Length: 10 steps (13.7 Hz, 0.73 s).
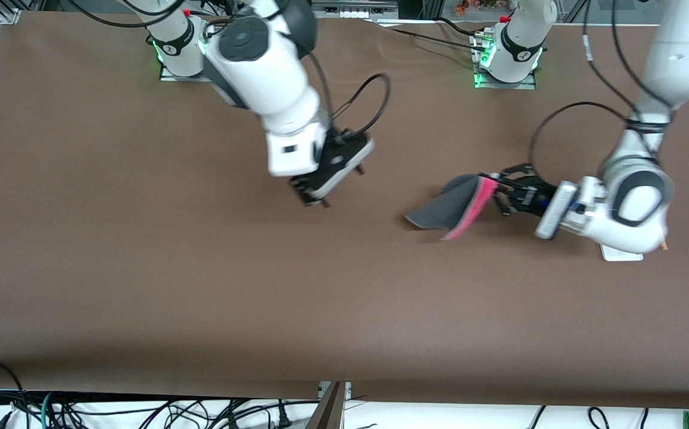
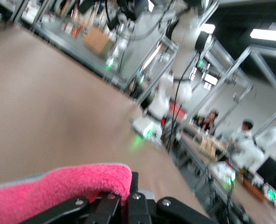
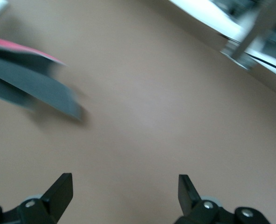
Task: Pass towel and hang on rack
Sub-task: 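Carry the towel over the rack with the left gripper while the right withdraws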
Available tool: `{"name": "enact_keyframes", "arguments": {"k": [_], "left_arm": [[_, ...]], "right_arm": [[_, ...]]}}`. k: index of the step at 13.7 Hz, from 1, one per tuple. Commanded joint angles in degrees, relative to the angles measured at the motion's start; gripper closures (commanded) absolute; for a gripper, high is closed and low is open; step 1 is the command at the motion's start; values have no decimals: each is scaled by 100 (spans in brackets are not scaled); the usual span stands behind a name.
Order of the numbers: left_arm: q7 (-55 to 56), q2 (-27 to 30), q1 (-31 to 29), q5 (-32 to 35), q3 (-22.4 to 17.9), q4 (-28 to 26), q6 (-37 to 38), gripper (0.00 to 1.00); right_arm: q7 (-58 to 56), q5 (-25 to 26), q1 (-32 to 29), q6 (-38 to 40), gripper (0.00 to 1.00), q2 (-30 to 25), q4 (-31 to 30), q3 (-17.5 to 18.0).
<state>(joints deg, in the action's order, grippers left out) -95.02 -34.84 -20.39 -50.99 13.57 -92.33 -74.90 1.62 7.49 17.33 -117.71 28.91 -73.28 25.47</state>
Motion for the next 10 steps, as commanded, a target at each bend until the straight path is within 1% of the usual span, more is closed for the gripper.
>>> {"name": "enact_keyframes", "arguments": {"k": [1,2,3,4,5,6,9,10], "left_arm": [[581,-93,-403,1262,32,1319,562,100],[607,-110,-518,1528,23,1566,616,100],[660,-84,-745,1713,-72,1682,660,100],[669,-75,-860,2072,-169,1770,652,100],[678,-84,-879,2458,-292,1997,643,100],[661,-101,-957,2619,-528,2156,634,100],[521,-102,-1055,2752,-1328,2193,617,100],[198,-119,-1090,2822,-1522,2193,608,100]], "right_arm": [[32,-570,-526,598,0,-595,-238,-305],[32,-686,-668,826,0,-823,-291,-498],[32,-687,-808,1020,0,-1078,-301,-691],[32,-687,-992,1039,0,-1228,-309,-858],[6,-687,-1142,1065,0,-1317,-309,-1008],[5,-687,-1283,1240,0,-1492,-431,-1183],[-30,-679,-1757,2161,0,-1914,-652,-1536],[-39,-679,-1855,2495,0,-2003,-731,-1667]]}}
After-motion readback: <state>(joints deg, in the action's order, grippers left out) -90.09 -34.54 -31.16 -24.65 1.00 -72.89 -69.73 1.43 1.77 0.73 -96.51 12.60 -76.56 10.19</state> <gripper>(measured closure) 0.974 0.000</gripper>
